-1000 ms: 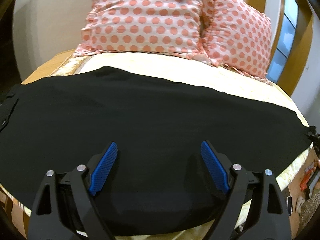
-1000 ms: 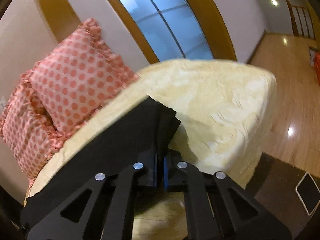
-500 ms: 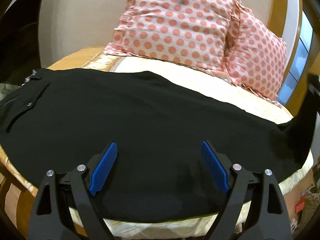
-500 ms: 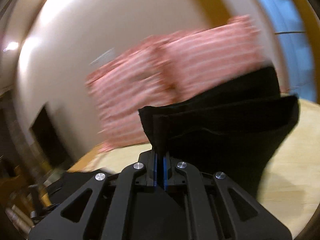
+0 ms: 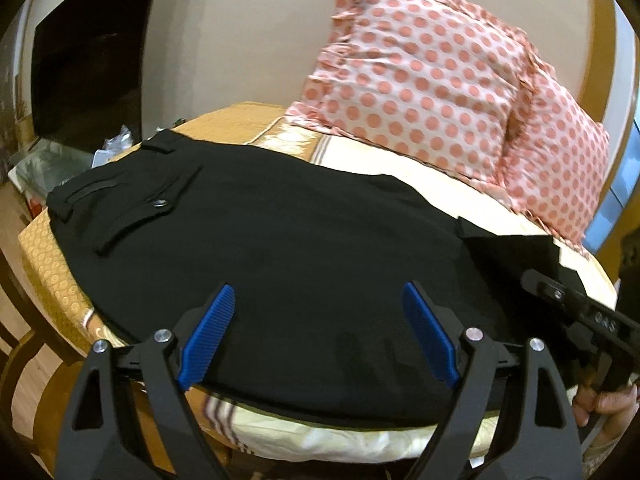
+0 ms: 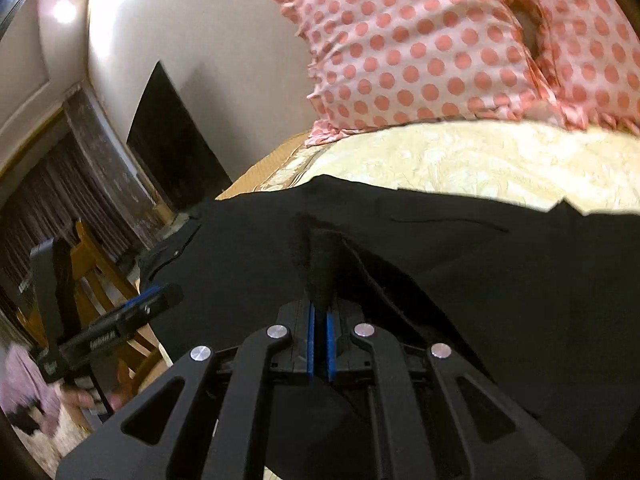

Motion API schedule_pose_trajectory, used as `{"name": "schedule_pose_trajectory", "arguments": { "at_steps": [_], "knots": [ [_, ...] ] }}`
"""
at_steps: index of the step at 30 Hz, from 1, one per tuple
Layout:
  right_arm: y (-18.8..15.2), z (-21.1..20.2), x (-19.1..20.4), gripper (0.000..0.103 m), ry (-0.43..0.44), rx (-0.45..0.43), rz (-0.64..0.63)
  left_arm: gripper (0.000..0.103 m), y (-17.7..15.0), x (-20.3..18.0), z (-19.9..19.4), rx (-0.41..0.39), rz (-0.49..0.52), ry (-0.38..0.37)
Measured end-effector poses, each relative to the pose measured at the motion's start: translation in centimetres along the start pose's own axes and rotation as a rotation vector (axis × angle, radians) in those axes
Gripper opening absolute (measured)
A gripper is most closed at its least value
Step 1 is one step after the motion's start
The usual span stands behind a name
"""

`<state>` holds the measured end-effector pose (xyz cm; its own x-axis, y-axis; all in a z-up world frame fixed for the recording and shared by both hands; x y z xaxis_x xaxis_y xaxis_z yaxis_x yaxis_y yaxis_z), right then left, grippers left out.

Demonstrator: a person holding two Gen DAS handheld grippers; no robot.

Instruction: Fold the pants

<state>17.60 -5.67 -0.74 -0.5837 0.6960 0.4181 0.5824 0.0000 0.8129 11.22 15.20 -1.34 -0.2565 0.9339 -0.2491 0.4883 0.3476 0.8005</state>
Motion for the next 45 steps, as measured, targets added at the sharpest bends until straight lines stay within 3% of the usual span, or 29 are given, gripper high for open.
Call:
{"name": "schedule_pose_trajectory", "arguments": {
  "at_steps": [5, 10, 12, 14, 15, 16, 19, 21, 23, 26, 30, 34, 38, 42, 45],
  "knots": [
    [1.2, 0.4, 3.2, 0.004, 0.014, -0.038, -0.104, 0.086, 0.1, 0.6, 0.0, -0.006, -0.020, -0.003],
    [-1.6, 2.1, 5.4, 0.005, 0.005, 0.024, -0.220, 0.086, 0.3, 1.5, -0.3, -0.015, -0.019, 0.016],
    [-3.4, 3.0, 6.0, 0.007, -0.035, 0.086, -0.317, 0.086, 0.4, 2.1, -0.4, -0.021, -0.029, 0.032],
    [-5.3, 3.4, 6.4, 0.025, -0.031, 0.148, -0.358, 0.086, 0.6, 2.9, -0.7, -0.032, -0.038, 0.050],
    [-6.0, 3.3, 6.7, 0.045, -0.002, 0.172, -0.361, 0.086, 0.7, 3.3, -0.8, -0.038, -0.041, 0.063],
    [-6.5, 2.7, 7.3, 0.054, 0.039, 0.170, -0.364, 0.086, 0.8, 3.8, -0.9, -0.044, -0.044, 0.076],
    [-6.5, 0.7, 8.9, 0.055, 0.148, 0.141, -0.366, 0.088, 1.1, 5.1, -1.5, -0.078, -0.053, 0.110],
    [-5.1, -0.6, 9.1, 0.054, 0.173, 0.072, -0.333, 0.088, 1.5, 5.9, -2.0, -0.121, -0.048, 0.144],
    [-3.3, -0.9, 7.8, 0.053, 0.076, -0.004, -0.329, 0.088, 2.0, 6.7, -2.9, -0.166, -0.011, 0.193],
    [-2.7, 0.2, 5.2, 0.050, -0.094, -0.011, -0.339, 0.093, 2.4, 7.7, -3.7, -0.189, 0.018, 0.247],
    [-2.8, 1.2, 2.7, 0.050, -0.185, -0.009, -0.300, 0.095, 2.4, 9.6, -4.4, -0.183, -0.018, 0.265],
    [-1.6, -0.7, 1.1, 0.050, -0.179, -0.079, -0.225, 0.095, 2.3, 11.1, -4.8, -0.179, -0.069, 0.263],
    [-1.1, -3.6, 0.2, 0.050, -0.055, -0.074, -0.211, 0.095, 2.4, 11.1, -5.3, -0.197, -0.080, 0.236],
    [-2.7, -6.4, -2.3, 0.050, -0.140, -0.026, -0.337, 0.096, 2.7, 9.6, -5.3, -0.217, -0.027, 0.210],
    [-3.0, -7.2, -4.8, 0.050, -0.095, -0.005, -0.139, 0.097, 2.8, 8.1, -4.4, -0.219, 0.003, 0.183]
  ]
}}
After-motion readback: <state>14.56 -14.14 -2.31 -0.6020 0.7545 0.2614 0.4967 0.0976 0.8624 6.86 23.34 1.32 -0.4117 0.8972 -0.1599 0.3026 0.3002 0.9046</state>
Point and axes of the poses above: each gripper's, at about its wrist camera, not at the fingertips, and z roughly the way its jaws point, x to its left, y to its top, the point moved 10 cm from there along z, roughly the way its jaws point, and after that the axes turned 5 degrees about -x, right-handed, at the moved point
